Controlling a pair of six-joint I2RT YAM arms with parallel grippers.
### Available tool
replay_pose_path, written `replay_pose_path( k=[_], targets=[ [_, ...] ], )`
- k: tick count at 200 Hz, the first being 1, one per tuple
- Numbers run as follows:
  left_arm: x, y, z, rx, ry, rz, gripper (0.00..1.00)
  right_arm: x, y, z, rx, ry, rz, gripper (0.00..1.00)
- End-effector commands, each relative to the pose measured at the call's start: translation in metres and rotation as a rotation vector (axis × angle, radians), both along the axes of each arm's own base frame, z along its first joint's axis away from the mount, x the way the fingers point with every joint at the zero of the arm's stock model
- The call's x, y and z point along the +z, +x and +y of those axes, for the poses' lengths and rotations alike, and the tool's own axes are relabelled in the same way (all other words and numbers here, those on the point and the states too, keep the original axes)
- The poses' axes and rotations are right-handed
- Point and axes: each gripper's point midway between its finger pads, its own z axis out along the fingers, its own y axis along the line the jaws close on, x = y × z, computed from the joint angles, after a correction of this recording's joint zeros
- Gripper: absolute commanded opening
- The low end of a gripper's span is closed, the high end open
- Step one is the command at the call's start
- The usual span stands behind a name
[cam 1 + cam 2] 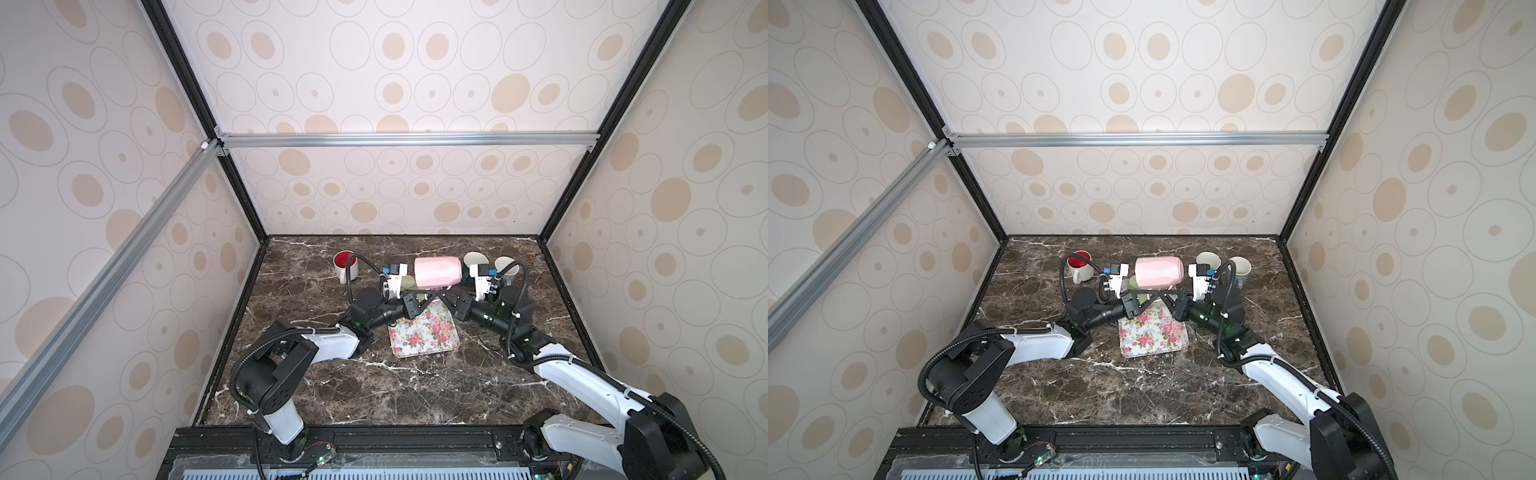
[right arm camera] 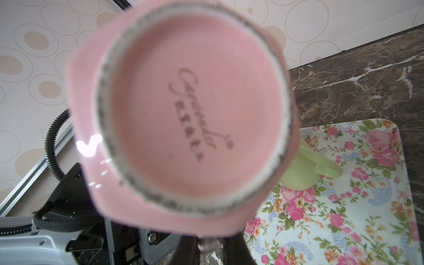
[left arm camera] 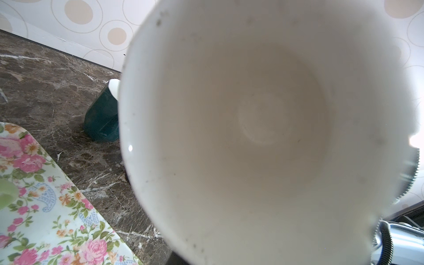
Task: Turn the mug right side up
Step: Place the mug at the top-center of the table.
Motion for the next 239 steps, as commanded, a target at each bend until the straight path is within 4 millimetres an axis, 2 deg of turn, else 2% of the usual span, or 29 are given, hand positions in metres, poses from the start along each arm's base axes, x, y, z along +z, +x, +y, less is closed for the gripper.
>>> replay_pose_path(
  k=[1, 42, 91, 141, 174, 239],
  targets=[
    [0.063, -0.019, -0.005, -0.062, -0.137, -0.155, 0.00, -0.008, -0.005, 0.006, 0.041, -0.044, -0.012, 0.18],
    [0.057, -0.016, -0.003, -0.040, -0.126, -0.143, 0.00, -0.005, -0.005, 0.004, 0.036, -0.050, -0.026, 0.39],
    [0.047, -0.012, -0.005, -0.031, -0.097, -0.127, 0.00, -0.002, -0.006, 0.003, 0.031, -0.058, -0.039, 0.47],
    [0.037, 0.000, 0.000, 0.054, 0.017, -0.127, 0.00, -0.007, -0.004, -0.001, 0.008, -0.086, -0.032, 0.68],
    [0.036, 0.009, 0.007, 0.120, 0.097, -0.136, 0.00, -0.008, -0.003, -0.005, -0.011, -0.102, -0.036, 0.78],
    [0.032, 0.016, 0.018, 0.196, 0.196, -0.148, 0.00, -0.014, 0.001, -0.015, -0.069, -0.156, -0.032, 0.83]
  ],
)
